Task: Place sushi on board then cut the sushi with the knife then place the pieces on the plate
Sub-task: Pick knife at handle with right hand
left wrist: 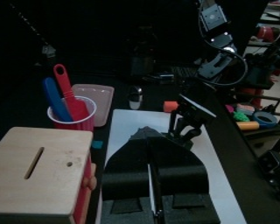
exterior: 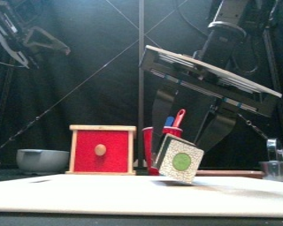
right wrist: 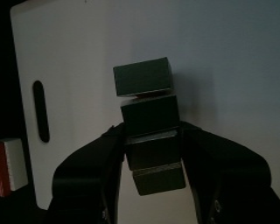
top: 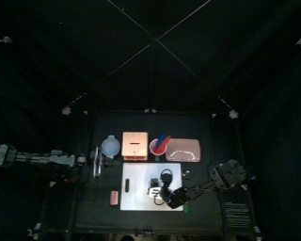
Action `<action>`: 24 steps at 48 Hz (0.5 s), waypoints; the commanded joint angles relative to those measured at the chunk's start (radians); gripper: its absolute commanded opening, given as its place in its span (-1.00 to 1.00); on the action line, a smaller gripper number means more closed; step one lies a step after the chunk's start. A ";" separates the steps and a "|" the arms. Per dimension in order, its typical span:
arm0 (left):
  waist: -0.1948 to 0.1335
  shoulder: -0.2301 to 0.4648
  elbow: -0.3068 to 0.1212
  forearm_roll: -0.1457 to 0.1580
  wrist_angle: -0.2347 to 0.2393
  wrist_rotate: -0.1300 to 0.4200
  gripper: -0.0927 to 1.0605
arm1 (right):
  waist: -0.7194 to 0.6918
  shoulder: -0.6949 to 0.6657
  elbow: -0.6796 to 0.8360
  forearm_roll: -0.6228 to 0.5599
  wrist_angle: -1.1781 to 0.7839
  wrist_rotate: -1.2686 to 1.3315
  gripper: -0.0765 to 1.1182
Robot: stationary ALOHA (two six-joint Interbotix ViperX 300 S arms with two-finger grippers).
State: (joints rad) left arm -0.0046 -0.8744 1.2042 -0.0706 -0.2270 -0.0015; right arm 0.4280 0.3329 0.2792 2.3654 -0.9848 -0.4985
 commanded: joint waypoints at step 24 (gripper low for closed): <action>-0.002 0.003 -0.014 0.002 -0.005 0.002 -0.89 | -0.006 -0.005 -0.021 0.003 -0.006 0.000 0.50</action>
State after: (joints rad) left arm -0.0031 -0.8744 1.2026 -0.0706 -0.2270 0.0000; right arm 0.4264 0.3559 0.2792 2.3700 -0.9863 -0.4985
